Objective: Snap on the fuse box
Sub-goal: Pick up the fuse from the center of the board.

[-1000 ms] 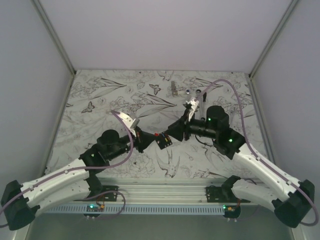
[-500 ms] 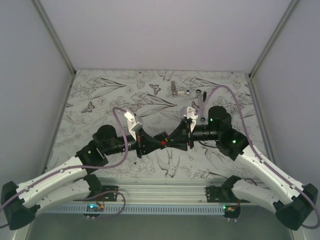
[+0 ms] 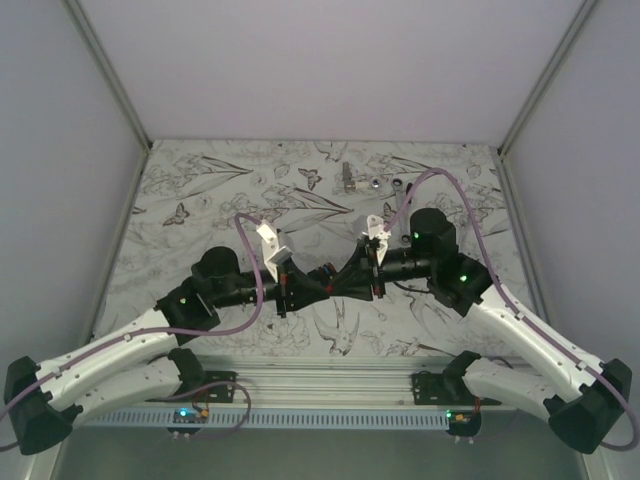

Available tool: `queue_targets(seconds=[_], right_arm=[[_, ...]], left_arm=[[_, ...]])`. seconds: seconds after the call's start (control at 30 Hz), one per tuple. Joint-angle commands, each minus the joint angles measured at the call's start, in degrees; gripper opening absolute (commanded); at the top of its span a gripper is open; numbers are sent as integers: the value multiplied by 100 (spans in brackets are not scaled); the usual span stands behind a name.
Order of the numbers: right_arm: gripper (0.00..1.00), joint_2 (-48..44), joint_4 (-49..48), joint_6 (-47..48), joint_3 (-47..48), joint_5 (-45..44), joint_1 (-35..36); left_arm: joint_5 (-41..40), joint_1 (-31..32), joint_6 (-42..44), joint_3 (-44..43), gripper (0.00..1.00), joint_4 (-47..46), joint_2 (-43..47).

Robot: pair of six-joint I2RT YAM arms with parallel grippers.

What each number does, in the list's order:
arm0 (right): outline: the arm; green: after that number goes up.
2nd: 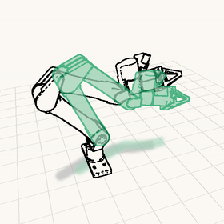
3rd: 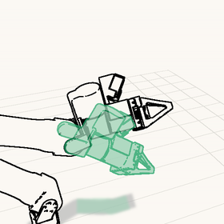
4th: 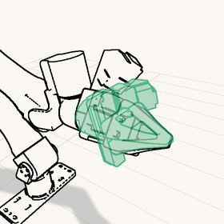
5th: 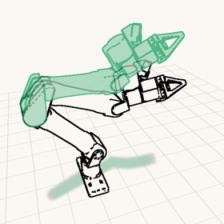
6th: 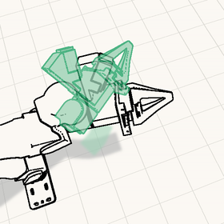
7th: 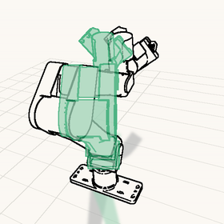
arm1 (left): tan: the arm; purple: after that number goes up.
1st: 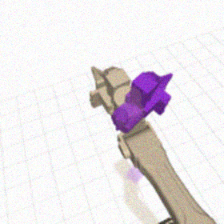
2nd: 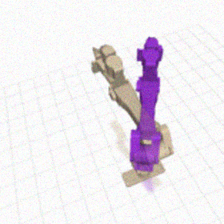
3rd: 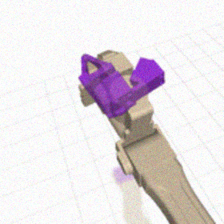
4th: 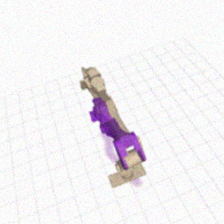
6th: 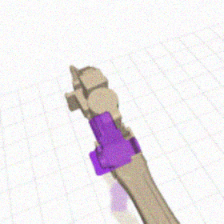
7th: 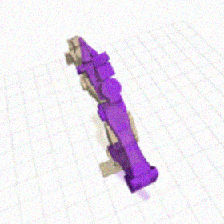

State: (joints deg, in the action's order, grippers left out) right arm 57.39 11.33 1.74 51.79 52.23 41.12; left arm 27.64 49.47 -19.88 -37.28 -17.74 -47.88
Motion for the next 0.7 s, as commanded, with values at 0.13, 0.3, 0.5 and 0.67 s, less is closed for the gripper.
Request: queue_targets(seconds=[0.13, 0.3, 0.5, 0.67], right_arm=[[25, 105, 190, 180, 248, 183, 100], [11, 42, 250, 243, 235, 161, 99], [0, -132, 470, 266, 208, -248, 103], [0, -317, 540, -181, 5, -1243, 102]], left_arm=[[216, 77, 150, -200, 0, -107, -34], [204, 106, 151, -198, 0, -107, -74], [-50, 106, 164, -64, 9, -97, -32], [-480, 106, 203, 81, 32, 33, 42]])
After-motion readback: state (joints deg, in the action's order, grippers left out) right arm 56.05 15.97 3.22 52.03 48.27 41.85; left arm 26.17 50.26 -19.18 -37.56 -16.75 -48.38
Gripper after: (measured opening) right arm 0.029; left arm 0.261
